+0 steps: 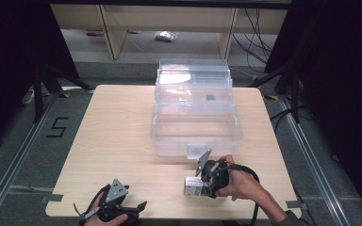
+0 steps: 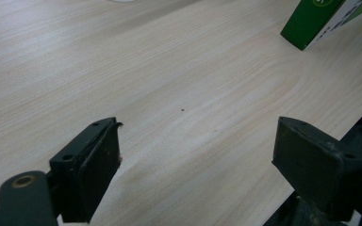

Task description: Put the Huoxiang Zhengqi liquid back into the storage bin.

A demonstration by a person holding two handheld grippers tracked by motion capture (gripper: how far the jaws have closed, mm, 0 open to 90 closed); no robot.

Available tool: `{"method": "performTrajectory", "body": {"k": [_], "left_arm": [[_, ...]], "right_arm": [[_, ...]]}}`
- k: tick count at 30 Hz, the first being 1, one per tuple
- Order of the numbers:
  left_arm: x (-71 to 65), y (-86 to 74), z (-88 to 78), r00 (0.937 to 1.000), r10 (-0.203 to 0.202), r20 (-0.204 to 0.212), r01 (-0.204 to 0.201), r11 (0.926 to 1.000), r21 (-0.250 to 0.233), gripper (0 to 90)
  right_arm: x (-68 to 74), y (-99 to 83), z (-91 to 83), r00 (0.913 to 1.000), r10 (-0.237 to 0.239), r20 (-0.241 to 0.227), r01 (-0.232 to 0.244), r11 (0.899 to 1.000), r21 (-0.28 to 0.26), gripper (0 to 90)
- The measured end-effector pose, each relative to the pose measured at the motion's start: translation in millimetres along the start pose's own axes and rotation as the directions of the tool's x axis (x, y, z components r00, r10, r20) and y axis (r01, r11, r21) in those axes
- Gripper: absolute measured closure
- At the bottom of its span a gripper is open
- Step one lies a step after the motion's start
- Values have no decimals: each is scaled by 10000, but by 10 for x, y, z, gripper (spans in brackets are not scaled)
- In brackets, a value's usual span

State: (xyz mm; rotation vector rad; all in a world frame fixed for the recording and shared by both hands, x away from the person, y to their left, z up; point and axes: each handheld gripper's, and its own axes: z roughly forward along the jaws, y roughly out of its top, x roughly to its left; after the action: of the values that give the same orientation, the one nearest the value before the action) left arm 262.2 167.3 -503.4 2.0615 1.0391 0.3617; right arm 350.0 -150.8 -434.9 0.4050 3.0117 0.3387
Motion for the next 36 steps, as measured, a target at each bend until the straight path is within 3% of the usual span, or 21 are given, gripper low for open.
{"method": "performTrajectory", "body": {"k": [3, 4, 5, 6, 8, 13, 14, 16, 19, 20, 21, 22, 27, 28, 29, 30, 32, 36], "left_arm": [[-1, 3, -4, 10000, -2, 11, 2, 10000, 6, 149], [0, 3, -6, 10000, 8, 17, -8, 10000, -1, 149], [0, 2, -7, 10000, 9, 24, -9, 10000, 5, 149], [2, 1, -7, 10000, 26, 24, -26, 10000, 24, 149], [-1, 1, -5, 10000, 13, 27, -13, 10000, 12, 149], [-3, 4, -12, 9999, 28, 110, -29, 10000, 26, 149], [-3, 2, -7, 10000, -11, 50, 11, 10000, -17, 149], [2, 2, -8, 10000, 10, 20, -10, 10000, 14, 149], [3, 2, -7, 10000, 15, 17, -15, 10000, 16, 149], [2, 2, -7, 10000, 7, 17, -7, 10000, 14, 149], [1, 2, -8, 10000, 8, 29, -8, 10000, 5, 149], [1, 2, -8, 10000, -1, 14, 1, 10000, 1, 149], [1, 2, -13, 9999, -3, 110, 4, 10000, -20, 149], [2, 2, -11, 9999, -7, 123, 8, 10000, -45, 149], [2, 2, -11, 9999, -14, 117, 15, 10000, -52, 149], [2, 1, -12, 9999, -15, 121, 16, 10000, -51, 149], [3, 2, -16, 9999, -2, 117, 3, 10000, -42, 149], [4, 5, -21, 9999, -6, 113, 6, 10000, 19, 149]], "right_arm": [[-3, -2, 5, 9999, -42, -136, 43, 10000, 61, 459], [16, -3, 8, 9995, 232, -221, -231, 9997, 49, 474], [18, -1, 14, 9993, 200, -304, -198, 9998, 73, 483], [-12, -2, 24, 9994, -307, -163, 310, 9994, 155, 494], [-1, -5, 34, 9996, -18, -269, 27, 9994, 334, 520], [-17, 12, 35, 9975, -491, -507, 511, 9979, 396, 602], [-5, 12, 28, 9984, -260, -498, 283, 9985, 464, 610], [-2, 17, 16, 9985, -256, -486, 280, 9984, 495, 641], [-32, 23, -6, 9968, -679, -410, 695, 9969, 373, 645], [-20, 14, -16, 9986, -360, -383, 375, 9985, 396, 647], [-34, 16, -18, 9977, -587, -350, 599, 9977, 320, 647], [-25, 10, -31, 9991, -289, -326, 302, 9987, 399, 647], [-76, 22, -86, 9965, -708, -434, 716, 9973, 166, 648], [-63, 27, -107, 9981, -443, -417, 453, 9986, 254, 648], [-78, 42, -116, 9971, -648, -393, 661, 9973, 323, 648], [-70, 49, -133, 9989, -294, -363, 311, 9983, 485, 648], [-102, 72, -140, 9973, -604, -412, 623, 9970, 458, 648], [-103, 98, -169, 9986, -323, -407, 346, 9978, 558, 648]]}}
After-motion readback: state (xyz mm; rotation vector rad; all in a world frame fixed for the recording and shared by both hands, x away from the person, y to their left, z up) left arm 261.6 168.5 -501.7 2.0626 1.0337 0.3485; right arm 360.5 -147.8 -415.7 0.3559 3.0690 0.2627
